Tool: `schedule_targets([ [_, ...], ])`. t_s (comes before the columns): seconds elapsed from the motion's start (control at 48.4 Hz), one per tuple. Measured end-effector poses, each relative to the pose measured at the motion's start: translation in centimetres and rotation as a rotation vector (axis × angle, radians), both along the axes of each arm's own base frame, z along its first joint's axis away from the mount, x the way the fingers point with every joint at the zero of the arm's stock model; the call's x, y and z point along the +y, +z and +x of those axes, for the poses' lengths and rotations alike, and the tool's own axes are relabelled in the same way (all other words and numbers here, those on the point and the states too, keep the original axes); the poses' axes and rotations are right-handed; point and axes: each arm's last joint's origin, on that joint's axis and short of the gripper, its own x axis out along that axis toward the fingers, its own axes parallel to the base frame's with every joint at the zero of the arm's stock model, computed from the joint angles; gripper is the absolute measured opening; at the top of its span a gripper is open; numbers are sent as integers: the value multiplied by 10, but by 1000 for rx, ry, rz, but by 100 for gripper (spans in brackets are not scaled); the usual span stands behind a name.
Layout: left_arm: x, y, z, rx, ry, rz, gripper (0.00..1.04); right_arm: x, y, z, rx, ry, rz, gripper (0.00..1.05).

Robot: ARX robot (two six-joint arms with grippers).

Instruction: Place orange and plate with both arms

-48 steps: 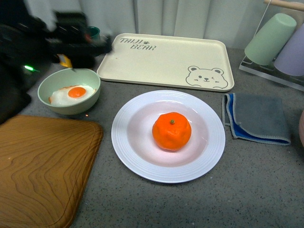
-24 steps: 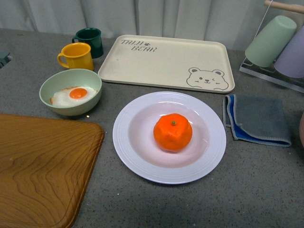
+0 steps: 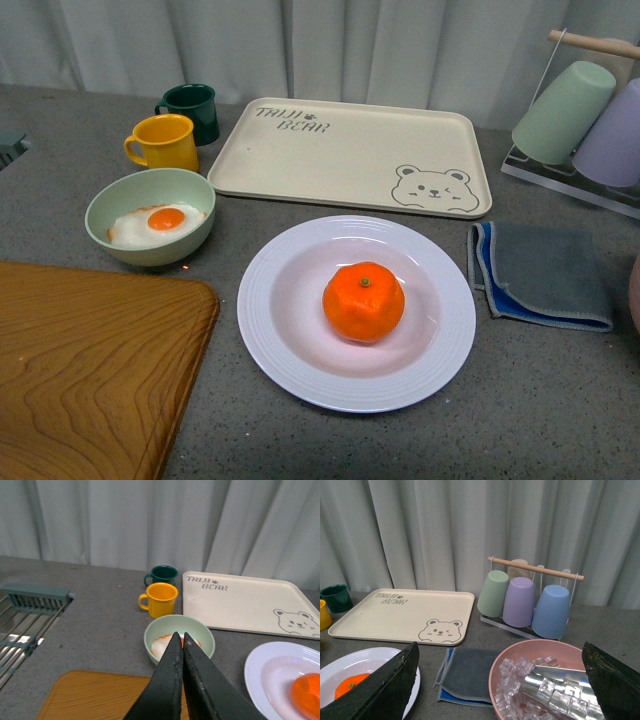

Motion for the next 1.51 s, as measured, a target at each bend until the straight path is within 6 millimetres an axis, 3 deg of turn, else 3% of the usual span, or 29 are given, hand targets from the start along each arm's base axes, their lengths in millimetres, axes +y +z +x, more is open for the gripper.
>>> schedule_targets([
  [0.517,3,10,-22,-35,16,-1,4,0,0,0,0,0,0,95],
  [1.508,3,8,-52,-30,13,0,4,0,0,0,0,0,0,95],
])
